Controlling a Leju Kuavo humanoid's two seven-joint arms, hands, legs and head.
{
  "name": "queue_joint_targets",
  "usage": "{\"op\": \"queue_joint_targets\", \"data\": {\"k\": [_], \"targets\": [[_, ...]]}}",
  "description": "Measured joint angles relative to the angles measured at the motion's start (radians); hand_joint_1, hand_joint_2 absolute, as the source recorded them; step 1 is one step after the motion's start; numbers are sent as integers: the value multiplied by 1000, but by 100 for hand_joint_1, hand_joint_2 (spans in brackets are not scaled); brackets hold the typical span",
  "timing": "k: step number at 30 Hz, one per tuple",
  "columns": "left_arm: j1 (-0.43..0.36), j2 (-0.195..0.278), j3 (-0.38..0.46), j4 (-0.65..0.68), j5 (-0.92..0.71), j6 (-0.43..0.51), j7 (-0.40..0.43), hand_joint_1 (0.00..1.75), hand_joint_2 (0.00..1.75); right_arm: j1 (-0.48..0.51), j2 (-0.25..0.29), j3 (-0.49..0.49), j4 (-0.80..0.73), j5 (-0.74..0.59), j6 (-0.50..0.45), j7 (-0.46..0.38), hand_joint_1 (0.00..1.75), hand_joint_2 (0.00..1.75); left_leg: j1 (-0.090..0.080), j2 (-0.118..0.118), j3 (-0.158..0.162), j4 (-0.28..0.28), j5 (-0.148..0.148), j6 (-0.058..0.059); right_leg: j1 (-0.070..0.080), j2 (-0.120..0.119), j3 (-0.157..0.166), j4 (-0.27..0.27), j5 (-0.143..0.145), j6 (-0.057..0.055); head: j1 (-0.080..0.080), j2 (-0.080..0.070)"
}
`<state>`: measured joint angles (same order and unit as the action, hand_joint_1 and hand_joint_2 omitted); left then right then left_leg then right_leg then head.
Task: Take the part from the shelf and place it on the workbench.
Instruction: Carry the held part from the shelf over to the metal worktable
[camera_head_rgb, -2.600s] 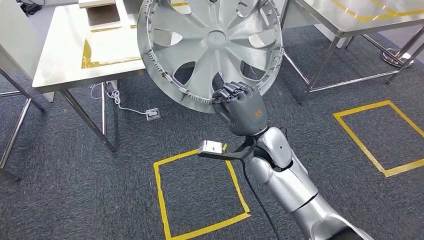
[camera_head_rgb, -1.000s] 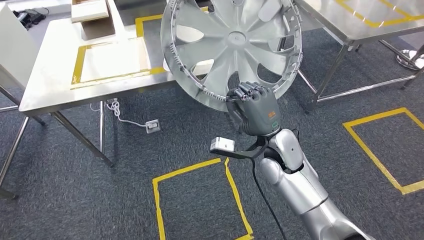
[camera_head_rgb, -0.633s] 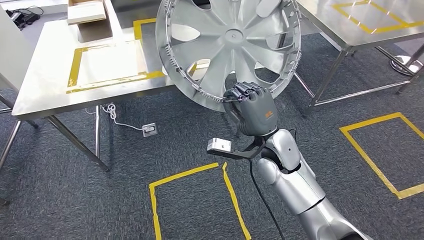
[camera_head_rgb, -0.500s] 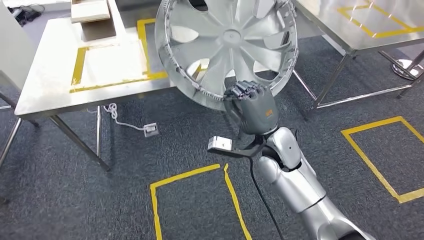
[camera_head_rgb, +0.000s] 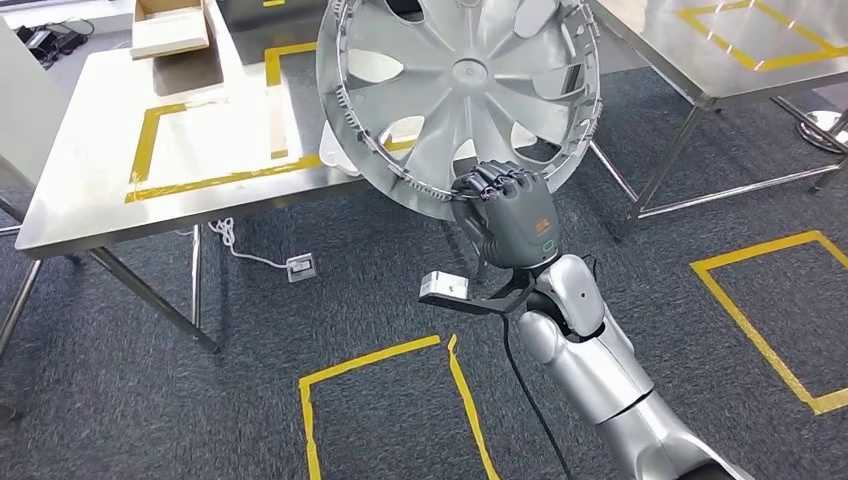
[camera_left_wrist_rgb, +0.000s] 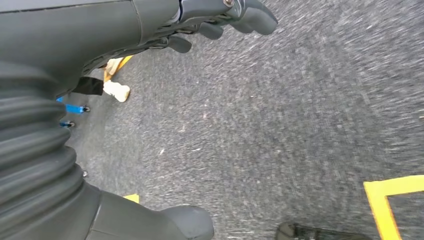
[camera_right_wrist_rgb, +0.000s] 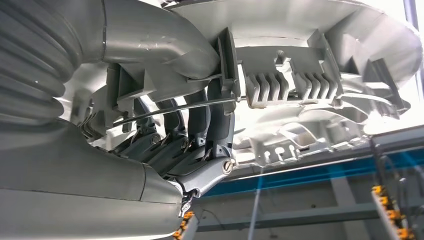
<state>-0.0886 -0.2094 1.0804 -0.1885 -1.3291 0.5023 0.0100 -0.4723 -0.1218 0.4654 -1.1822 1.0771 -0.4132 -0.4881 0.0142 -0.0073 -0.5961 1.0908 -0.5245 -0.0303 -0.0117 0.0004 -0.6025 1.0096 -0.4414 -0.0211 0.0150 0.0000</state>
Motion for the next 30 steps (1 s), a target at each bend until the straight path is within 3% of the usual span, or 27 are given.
{"op": "queue_joint_targets", "data": {"k": [2,3,4,5,6,7,9,14,16,18,19,20,22,24,25,28,30], "targets": [[1,0,0,0,0,0,5,0,175,-1,1,0,0,-1,5,-1,175,175,0,1,-75,137,-51,-4,3,-1,8,0,-9,-10,-3,0],[2,0,0,0,0,0,9,0,175,-2,1,0,0,-2,11,-2,175,175,0,1,-112,196,-64,-5,4,0,13,0,-13,-12,-3,0],[3,0,0,1,-3,0,12,0,175,-3,1,0,0,-2,21,-3,175,175,0,1,-135,223,-58,-5,6,1,20,0,-19,-13,-2,0],[4,0,0,1,-6,-2,15,0,175,-5,1,1,2,-3,32,-4,175,175,0,1,-138,209,-31,-3,7,3,28,1,-25,-12,-3,0],[4,0,-1,1,-11,-4,18,0,175,-8,1,2,4,-5,44,-5,175,175,0,1,-121,156,13,0,8,4,38,1,-31,-10,-3,0],[5,0,-2,1,-16,-5,20,0,175,-12,1,2,7,-7,52,-5,175,175,-1,2,-94,82,58,4,8,5,47,2,-38,-7,-3,0],[4,-1,-3,1,-19,-8,19,0,175,-25,1,3,13,-10,61,-7,175,175,-3,2,-44,-36,104,13,11,6,55,5,-51,3,-4,0],[3,-2,-3,1,-12,-10,11,0,175,-44,0,6,21,-7,64,-9,175,175,-4,0,-23,-68,92,41,10,5,47,26,-74,33,-2,0],[2,-2,-3,1,-11,-11,7,0,175,-48,0,6,23,-5,64,-9,175,175,-1,0,-16,-72,87,51,6,4,-9,129,-118,45,0,0],[2,-2,-3,1,-10,-11,3,0,175,-51,0,8,24,-4,63,-9,175,175,-1,0,-9,-71,78,54,3,4,-94,267,-160,52,0,0],[3,-2,-3,1,-9,-11,0,0,175,-51,0,9,25,-2,63,-8,175,175,0,0,-3,-70,73,54,1,3,-123,303,-157,54,1,0],[3,-2,-3,1,-8,-11,-4,0,175,-50,0,10,25,-1,63,-7,175,175,0,-1,5,-70,67,53,0,3,-133,299,-133,54,1,0],[3,-4,-3,1,-8,-10,-10,0,175,-51,-1,11,25,7,64,-1,175,175,0,-3,24,-69,53,48,-2,2,-95,178,-38,51,1,0],[2,-5,-3,1,-8,-9,-11,0,175,-51,-3,12,23,27,65,13,175,175,-3,-5,35,-67,40,37,1,0,-43,52,17,43,0,0],[1,-6,-4,1,-9,-9,-7,0,175,-50,-5,14,18,36,66,20,175,175,-5,-5,37,-67,35,31,4,-1,-30,22,22,37,0,0],[2,-10,-5,1,-18,-9,12,0,175,-40,-20,17,-8,42,70,37,175,175,-4,-5,41,-70,25,14,6,2,-20,8,8,18,0,0],[2,-11,-5,1,-22,-9,18,0,175,-33,-32,17,-24,39,72,43,175,175,-2,-2,26,-29,1,5,2,2,-6,2,2,4,-2,0]]}}
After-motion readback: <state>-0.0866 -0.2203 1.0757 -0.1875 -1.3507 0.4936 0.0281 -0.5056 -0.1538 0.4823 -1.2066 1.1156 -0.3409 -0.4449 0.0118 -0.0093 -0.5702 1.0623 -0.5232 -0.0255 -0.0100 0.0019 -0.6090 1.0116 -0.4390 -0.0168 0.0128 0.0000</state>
